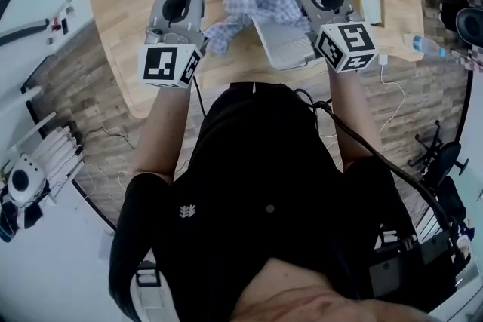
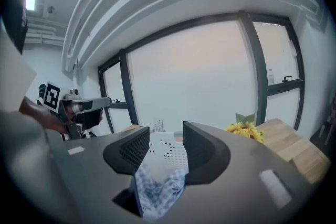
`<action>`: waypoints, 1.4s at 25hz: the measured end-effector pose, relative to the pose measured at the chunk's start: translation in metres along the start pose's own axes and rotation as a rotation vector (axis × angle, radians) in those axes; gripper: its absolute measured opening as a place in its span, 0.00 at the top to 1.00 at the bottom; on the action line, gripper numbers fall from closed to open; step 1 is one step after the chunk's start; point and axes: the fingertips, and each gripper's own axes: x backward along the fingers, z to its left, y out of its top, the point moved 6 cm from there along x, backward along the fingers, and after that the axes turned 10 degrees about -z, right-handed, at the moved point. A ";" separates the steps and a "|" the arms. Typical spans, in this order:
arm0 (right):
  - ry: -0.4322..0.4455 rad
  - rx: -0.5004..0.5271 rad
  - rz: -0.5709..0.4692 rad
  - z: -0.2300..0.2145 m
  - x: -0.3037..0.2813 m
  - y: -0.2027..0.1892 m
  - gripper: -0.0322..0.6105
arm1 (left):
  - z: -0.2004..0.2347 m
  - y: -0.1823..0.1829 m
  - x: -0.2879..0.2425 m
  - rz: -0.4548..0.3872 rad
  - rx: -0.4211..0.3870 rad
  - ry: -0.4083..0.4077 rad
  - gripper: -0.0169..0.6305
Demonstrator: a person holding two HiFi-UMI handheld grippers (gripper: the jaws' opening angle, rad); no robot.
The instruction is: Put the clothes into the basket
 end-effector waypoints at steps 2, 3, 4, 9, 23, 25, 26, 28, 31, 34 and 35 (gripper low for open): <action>0.013 0.003 -0.029 0.006 0.006 0.009 0.66 | -0.003 0.011 0.003 -0.021 -0.007 0.000 0.97; 0.014 0.012 -0.039 0.009 0.009 0.013 0.68 | -0.004 0.016 0.005 -0.029 -0.008 0.000 0.97; 0.016 0.020 -0.048 0.011 0.012 0.017 0.68 | -0.006 0.019 0.007 -0.035 -0.005 -0.002 0.97; -0.004 0.053 -0.105 0.019 0.028 0.038 0.81 | -0.018 0.033 0.020 -0.055 -0.003 -0.011 0.97; -0.023 0.084 -0.212 0.027 0.070 0.078 0.96 | -0.038 0.062 0.036 -0.112 -0.041 -0.039 0.97; -0.029 0.100 -0.211 0.028 0.074 0.079 0.96 | -0.037 0.066 0.037 -0.118 -0.048 -0.032 0.97; -0.033 0.113 -0.209 0.028 0.075 0.079 0.96 | -0.036 0.067 0.037 -0.121 -0.049 -0.028 0.97; -0.040 0.132 -0.205 0.029 0.077 0.079 0.95 | -0.035 0.068 0.037 -0.124 -0.049 -0.022 0.97; -0.045 0.138 -0.202 0.028 0.078 0.079 0.95 | -0.035 0.069 0.036 -0.124 -0.048 -0.024 0.97; -0.047 0.139 -0.201 0.029 0.078 0.080 0.95 | -0.035 0.069 0.037 -0.122 -0.049 -0.027 0.97; -0.046 0.140 -0.201 0.029 0.078 0.081 0.95 | -0.035 0.069 0.037 -0.122 -0.050 -0.026 0.97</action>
